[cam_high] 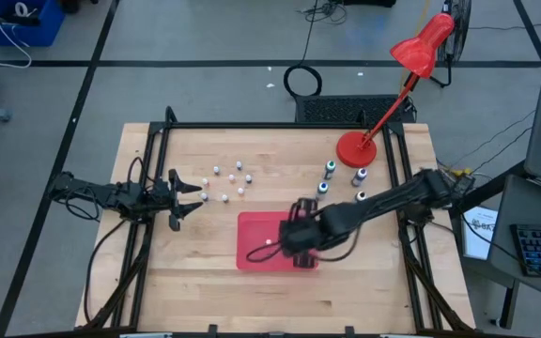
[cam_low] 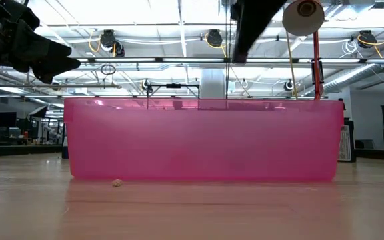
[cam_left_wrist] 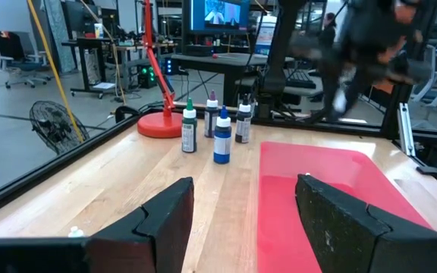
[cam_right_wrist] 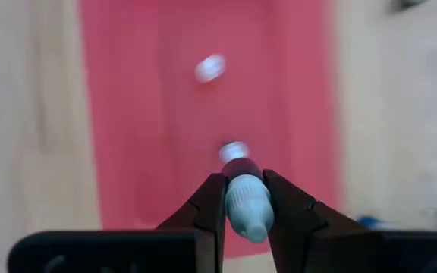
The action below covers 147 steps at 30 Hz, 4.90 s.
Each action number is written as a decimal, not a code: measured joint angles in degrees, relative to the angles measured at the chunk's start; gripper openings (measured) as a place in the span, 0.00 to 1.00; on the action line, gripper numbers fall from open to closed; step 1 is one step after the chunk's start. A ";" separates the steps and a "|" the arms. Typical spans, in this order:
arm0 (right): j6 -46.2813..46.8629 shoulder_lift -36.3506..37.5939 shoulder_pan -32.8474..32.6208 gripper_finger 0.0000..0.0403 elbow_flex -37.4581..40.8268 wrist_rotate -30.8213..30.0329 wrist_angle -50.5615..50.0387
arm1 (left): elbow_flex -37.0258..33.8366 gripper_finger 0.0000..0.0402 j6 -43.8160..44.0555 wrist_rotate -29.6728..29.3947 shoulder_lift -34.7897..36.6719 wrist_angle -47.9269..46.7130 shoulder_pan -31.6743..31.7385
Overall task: Pick & Place food coloring
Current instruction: Put the small black food coloring bottle into the bin, then put the large black food coloring bottle into the bin
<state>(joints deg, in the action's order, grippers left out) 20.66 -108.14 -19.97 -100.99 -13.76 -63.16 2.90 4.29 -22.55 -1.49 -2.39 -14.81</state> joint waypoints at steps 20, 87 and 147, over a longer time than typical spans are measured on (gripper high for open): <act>1.20 -7.13 0.00 0.14 11.45 8.13 10.69 | -0.02 0.58 0.00 0.00 0.00 0.02 0.00; 33.14 28.25 10.38 0.49 27.05 -2.65 -26.41 | -0.02 0.58 0.00 0.00 0.01 0.02 0.00; 14.04 42.15 10.30 0.31 42.39 3.27 22.99 | -0.02 0.58 0.00 0.00 0.00 0.00 0.00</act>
<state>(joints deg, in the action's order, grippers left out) 34.69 -65.99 -9.66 -58.60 -10.49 -40.17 2.87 4.29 -22.55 -1.49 -2.39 -14.81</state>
